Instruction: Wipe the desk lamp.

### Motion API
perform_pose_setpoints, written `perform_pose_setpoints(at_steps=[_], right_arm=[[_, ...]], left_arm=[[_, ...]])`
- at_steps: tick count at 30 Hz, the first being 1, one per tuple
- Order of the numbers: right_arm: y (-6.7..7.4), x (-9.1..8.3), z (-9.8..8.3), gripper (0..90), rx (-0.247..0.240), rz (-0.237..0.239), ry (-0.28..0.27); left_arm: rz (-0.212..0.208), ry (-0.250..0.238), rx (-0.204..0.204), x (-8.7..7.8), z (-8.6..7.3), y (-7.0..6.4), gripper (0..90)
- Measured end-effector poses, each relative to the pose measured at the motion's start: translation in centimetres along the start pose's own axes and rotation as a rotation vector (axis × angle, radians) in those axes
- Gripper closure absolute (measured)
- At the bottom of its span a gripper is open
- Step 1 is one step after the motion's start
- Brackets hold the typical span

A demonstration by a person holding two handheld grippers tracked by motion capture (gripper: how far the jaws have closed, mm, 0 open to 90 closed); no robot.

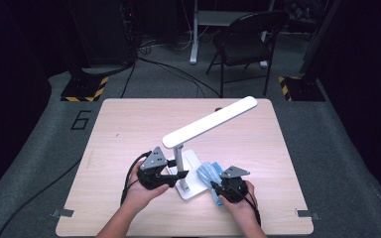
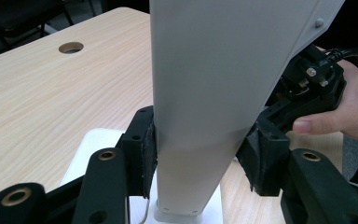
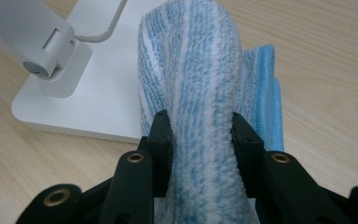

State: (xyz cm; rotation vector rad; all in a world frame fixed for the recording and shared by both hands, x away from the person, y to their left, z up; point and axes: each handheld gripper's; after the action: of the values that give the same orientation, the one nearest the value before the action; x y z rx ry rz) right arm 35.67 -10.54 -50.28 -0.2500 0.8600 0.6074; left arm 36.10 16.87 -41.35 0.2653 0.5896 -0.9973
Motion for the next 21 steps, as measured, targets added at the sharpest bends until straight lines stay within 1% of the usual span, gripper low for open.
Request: perform_pose_setpoints(at_steps=[2,4,5,6,7,8,9,10,11,12,13,14,15,17,19,20,21], right_arm=[[-0.1,0.1,0.1,66.7,0.011,-0.004,-0.002],[-0.1,0.3,0.3,66.7,0.003,-0.011,-0.007],[-0.1,0.4,0.4,66.7,0.010,-0.013,-0.008],[-0.1,0.4,0.4,66.7,0.005,-0.012,-0.005],[-0.1,0.3,0.4,66.6,0.011,-0.012,-0.006],[-0.1,0.3,0.4,66.5,-0.002,-0.014,-0.012],[0.1,0.2,0.4,66.4,0.012,-0.011,-0.015],[0.1,0.0,0.4,66.4,0.001,-0.008,-0.019],[0.2,-0.1,0.4,66.4,0.007,-0.005,-0.023],[0.3,-0.2,0.3,66.4,-0.001,-0.005,-0.028],[0.5,-0.2,0.3,66.5,0.000,-0.003,-0.023],[0.7,-0.1,0.2,66.6,-0.009,-0.004,-0.021],[0.7,0.1,0.2,66.7,-0.024,-0.008,-0.019],[0.7,0.3,0.1,66.9,-0.018,-0.012,-0.020],[0.8,0.4,0.0,67.3,-0.006,-0.012,-0.020],[0.7,0.5,0.0,67.6,-0.024,-0.009,-0.027],[0.9,0.6,0.0,67.8,-0.021,-0.013,-0.033]], left_arm=[[0.002,-0.020,-0.005,0.0,0.2,0.0,49.4],[-0.002,-0.034,-0.003,-0.2,0.5,0.1,47.9],[0.004,-0.039,-0.009,-0.3,0.6,0.0,47.3],[0.001,-0.042,-0.003,-0.3,0.8,0.0,47.3],[0.004,-0.041,-0.003,-0.5,1.0,0.0,47.3],[0.006,-0.044,0.001,-0.6,1.1,0.0,47.4],[0.001,-0.043,-0.002,-0.7,1.3,0.1,47.9],[0.000,-0.045,-0.003,-0.7,1.3,0.0,49.3],[0.000,-0.034,0.002,-0.7,1.4,0.0,50.3],[0.003,-0.039,-0.001,-0.6,1.3,-0.1,50.8],[0.003,-0.039,-0.001,-0.6,1.3,-0.1,51.0],[0.003,-0.031,0.006,-0.7,1.3,-0.1,51.2],[0.004,-0.035,0.008,-0.7,1.3,-0.1,51.4],[0.008,-0.043,0.008,-0.6,1.2,-0.1,51.6],[-0.004,-0.040,0.006,-0.7,1.2,0.0,51.6],[0.001,-0.045,0.004,-0.6,1.2,0.0,51.7],[-0.003,-0.041,0.007,-0.6,1.2,0.0,51.7]])
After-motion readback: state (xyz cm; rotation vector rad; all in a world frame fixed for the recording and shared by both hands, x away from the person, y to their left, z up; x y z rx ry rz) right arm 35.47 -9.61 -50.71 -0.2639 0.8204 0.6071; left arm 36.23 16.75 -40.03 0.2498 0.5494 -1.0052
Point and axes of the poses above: each handheld gripper's, and its own axes: x roughly forward along the jaws, z roughly out of its top, y roughly to its left, and after that the axes turned 8 degrees about y, right-handed
